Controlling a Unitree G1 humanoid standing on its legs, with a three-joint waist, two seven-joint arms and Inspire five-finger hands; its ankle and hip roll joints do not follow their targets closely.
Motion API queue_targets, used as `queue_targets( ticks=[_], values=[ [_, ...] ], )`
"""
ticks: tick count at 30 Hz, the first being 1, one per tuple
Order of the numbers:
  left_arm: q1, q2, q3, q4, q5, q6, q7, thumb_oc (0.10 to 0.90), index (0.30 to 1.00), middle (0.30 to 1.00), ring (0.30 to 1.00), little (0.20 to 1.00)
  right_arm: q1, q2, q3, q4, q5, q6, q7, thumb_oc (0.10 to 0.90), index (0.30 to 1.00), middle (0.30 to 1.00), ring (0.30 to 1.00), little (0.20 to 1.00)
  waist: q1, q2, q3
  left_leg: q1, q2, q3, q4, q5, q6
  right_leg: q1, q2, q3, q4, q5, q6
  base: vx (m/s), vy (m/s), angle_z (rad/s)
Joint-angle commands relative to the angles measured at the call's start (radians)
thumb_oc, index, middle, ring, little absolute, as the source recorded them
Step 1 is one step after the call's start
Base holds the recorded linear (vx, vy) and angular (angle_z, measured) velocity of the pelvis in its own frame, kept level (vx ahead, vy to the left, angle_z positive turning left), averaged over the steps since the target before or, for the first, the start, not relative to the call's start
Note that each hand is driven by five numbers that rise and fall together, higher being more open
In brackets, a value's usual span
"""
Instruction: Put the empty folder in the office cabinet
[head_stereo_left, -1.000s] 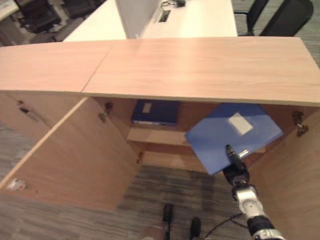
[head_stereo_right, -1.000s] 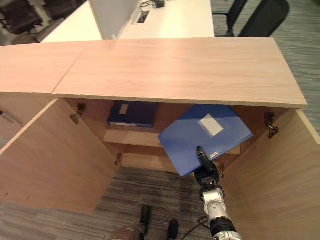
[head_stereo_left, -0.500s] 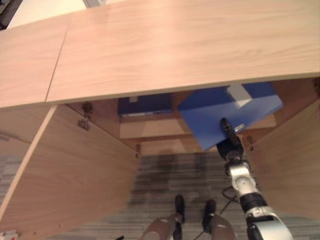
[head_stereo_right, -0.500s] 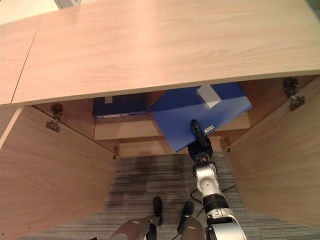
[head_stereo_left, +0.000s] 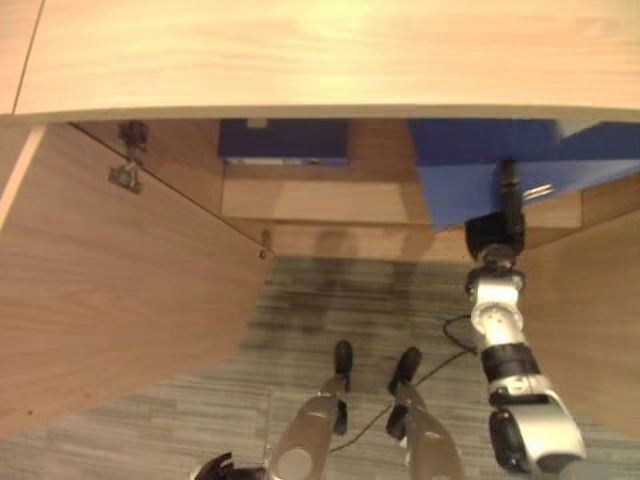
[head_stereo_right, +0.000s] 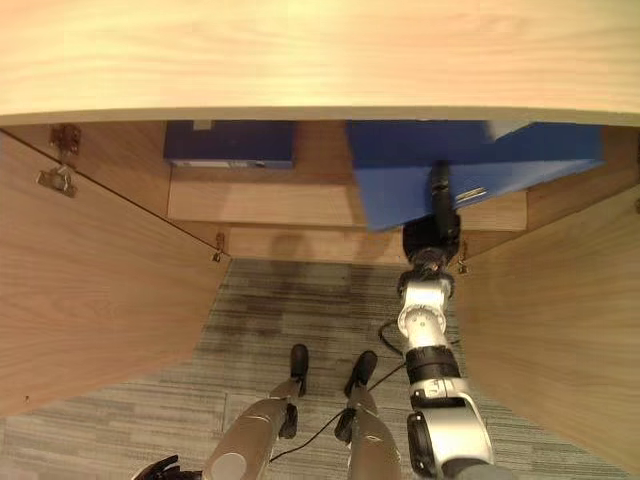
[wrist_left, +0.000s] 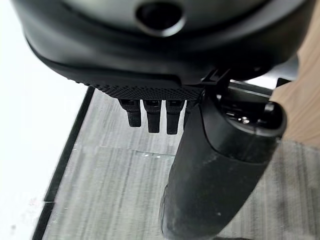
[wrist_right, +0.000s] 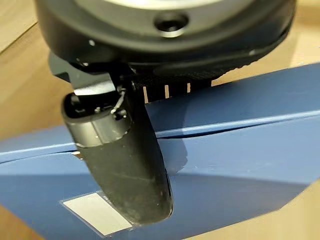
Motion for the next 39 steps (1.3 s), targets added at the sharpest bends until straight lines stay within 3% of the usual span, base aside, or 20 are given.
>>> queue_targets(
  ticks=[1, 4, 13, 18, 30, 35, 36, 37, 39],
  values=[
    [0.058, 0.101, -0.06, 0.019, 0.012, -0.006, 0.048, 0.8, 0.9, 0.9, 0.9, 0.9, -0.167, -0.087, 0.009, -0.091, -0.03, -0.083, 0.035, 0.4, 0.3, 0.3, 0.3, 0.3, 0.02, -0.027, -0.066, 0.019, -0.028, -0.012, 0.013, -0.122, -0.018, 0.009, -0.024, 0.029, 0.035, -0.098, 0.088, 0.06, -0.031, 0.02],
    [0.052, 0.106, -0.065, 0.013, 0.004, -0.009, 0.048, 0.8, 0.9, 0.9, 0.9, 0.9, -0.205, -0.116, 0.018, -0.051, -0.026, -0.08, 0.028, 0.4, 0.3, 0.3, 0.3, 0.3, 0.026, -0.026, -0.06, 0.021, -0.027, -0.011, 0.0, -0.115, -0.019, 0.009, -0.022, 0.028, 0.029, -0.097, 0.089, 0.04, -0.03, 0.0],
    [0.07, 0.135, -0.12, -0.063, -0.059, -0.042, 0.037, 0.8, 0.9, 0.9, 0.9, 0.9, -0.443, -0.296, 0.105, 0.245, -0.084, 0.012, -0.039, 0.4, 0.3, 0.3, 0.3, 0.3, 0.071, -0.014, -0.037, 0.03, -0.016, -0.026, -0.07, -0.082, -0.032, 0.001, -0.003, 0.015, 0.016, -0.106, 0.088, 0.06, -0.051, 0.01],
    [0.079, 0.142, -0.147, -0.094, -0.06, -0.047, 0.036, 0.8, 0.9, 0.9, 0.9, 0.9, -0.514, -0.328, 0.123, 0.315, -0.082, 0.029, -0.046, 0.4, 0.3, 0.3, 0.3, 0.3, 0.088, -0.001, -0.032, 0.019, -0.015, -0.034, -0.071, -0.077, -0.038, -0.006, 0.002, 0.007, 0.015, -0.111, 0.087, 0.04, -0.041, 0.04],
    [0.096, 0.16, -0.213, -0.199, -0.061, -0.048, 0.048, 0.8, 0.9, 0.9, 0.9, 0.9, -0.615, -0.34, 0.122, 0.352, -0.046, -0.024, -0.09, 0.4, 0.3, 0.3, 0.3, 0.3, 0.128, 0.061, -0.022, -0.016, -0.022, -0.063, -0.071, -0.074, -0.045, -0.042, 0.0, -0.017, 0.046, -0.139, 0.083, 0.02, -0.011, 0.09],
    [0.111, 0.177, -0.24, -0.297, -0.078, -0.045, 0.049, 0.8, 0.9, 0.9, 0.9, 0.9, -0.646, -0.333, 0.117, 0.305, -0.051, -0.059, -0.117, 0.4, 0.3, 0.3, 0.3, 0.3, 0.143, 0.113, 0.003, -0.07, -0.037, -0.06, -0.006, -0.091, -0.032, -0.111, -0.028, -0.017, 0.14, -0.181, 0.071, -0.01, 0.014, 0.02],
    [0.111, 0.177, -0.24, -0.3, -0.078, -0.043, 0.049, 0.8, 0.9, 0.9, 0.9, 0.9, -0.646, -0.334, 0.118, 0.303, -0.051, -0.06, -0.118, 0.4, 0.3, 0.3, 0.3, 0.3, 0.143, 0.113, 0.002, -0.076, -0.037, -0.06, 0.002, -0.095, -0.031, -0.117, -0.03, -0.017, 0.148, -0.184, 0.071, -0.03, 0.044, 0.02],
    [0.119, 0.182, -0.247, -0.336, -0.086, -0.041, 0.046, 0.8, 0.9, 0.9, 0.9, 0.9, -0.653, -0.337, 0.122, 0.289, -0.05, -0.062, -0.119, 0.8, 0.9, 0.9, 0.9, 0.9, 0.146, 0.127, 0.002, -0.107, -0.043, -0.058, 0.04, -0.108, -0.027, -0.147, -0.044, -0.012, 0.191, -0.198, 0.066, -0.02, 0.045, 0.04],
    [0.129, 0.184, -0.253, -0.371, -0.088, -0.04, 0.042, 0.8, 0.9, 0.9, 0.9, 0.9, -0.658, -0.347, 0.123, 0.282, -0.047, -0.07, -0.118, 0.8, 0.9, 0.9, 0.9, 0.9, 0.15, 0.14, 0.003, -0.123, -0.047, -0.058, 0.052, -0.112, -0.026, -0.166, -0.052, -0.009, 0.212, -0.205, 0.065, -0.01, 0.035, 0.07]
  ],
)
